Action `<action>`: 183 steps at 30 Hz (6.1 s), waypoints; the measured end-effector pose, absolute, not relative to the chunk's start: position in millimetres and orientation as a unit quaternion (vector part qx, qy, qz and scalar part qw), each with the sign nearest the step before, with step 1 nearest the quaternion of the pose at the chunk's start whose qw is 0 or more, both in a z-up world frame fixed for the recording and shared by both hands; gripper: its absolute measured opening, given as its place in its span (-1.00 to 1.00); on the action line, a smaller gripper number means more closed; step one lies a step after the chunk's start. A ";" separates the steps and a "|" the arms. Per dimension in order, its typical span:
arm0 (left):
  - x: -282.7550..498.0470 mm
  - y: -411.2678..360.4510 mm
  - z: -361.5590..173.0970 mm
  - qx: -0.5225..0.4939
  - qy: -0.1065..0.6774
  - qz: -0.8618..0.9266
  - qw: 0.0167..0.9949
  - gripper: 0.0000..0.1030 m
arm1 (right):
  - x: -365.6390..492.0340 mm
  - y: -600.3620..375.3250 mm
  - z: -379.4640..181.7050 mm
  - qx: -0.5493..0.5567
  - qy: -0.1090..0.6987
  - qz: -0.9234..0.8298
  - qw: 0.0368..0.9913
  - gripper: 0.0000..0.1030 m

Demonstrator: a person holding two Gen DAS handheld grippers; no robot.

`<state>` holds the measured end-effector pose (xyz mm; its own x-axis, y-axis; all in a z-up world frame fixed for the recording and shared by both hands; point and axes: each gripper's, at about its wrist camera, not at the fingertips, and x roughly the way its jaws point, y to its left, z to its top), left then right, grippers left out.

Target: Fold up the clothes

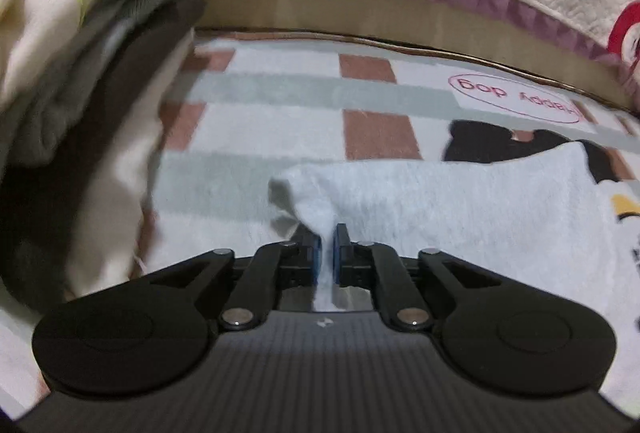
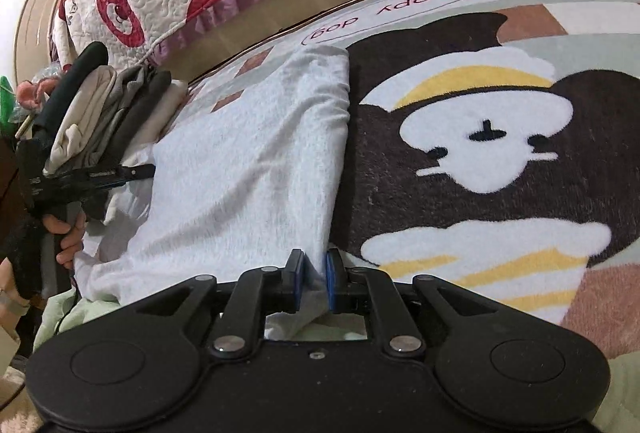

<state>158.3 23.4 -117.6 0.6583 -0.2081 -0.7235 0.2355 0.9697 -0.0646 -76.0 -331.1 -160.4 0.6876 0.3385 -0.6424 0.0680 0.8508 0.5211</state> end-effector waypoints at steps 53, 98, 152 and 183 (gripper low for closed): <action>183.2 44.6 -143.7 -0.068 0.430 -0.216 0.874 -0.72 | 92.9 -341.7 -167.8 0.221 0.362 0.134 0.896 0.23; 59.1 41.1 -90.3 -0.025 0.351 -0.244 0.904 0.04 | -38.1 -342.8 -150.6 0.290 0.430 0.064 0.853 0.03; 88.6 -2.5 -121.9 0.007 0.489 -0.284 0.824 -0.07 | 17.6 -221.0 -34.0 0.092 0.280 0.182 0.938 -0.71; 116.2 141.5 -138.2 -0.229 0.410 -0.285 0.836 -0.17 | 71.5 -51.1 -110.8 -0.112 0.377 0.307 0.867 -0.69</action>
<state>116.2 141.5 -138.2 0.5025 -0.6631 -0.5548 0.2883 0.7334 -0.6156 71.5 -51.1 -110.8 0.5269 0.4479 -0.7223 -0.6162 0.7867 0.0383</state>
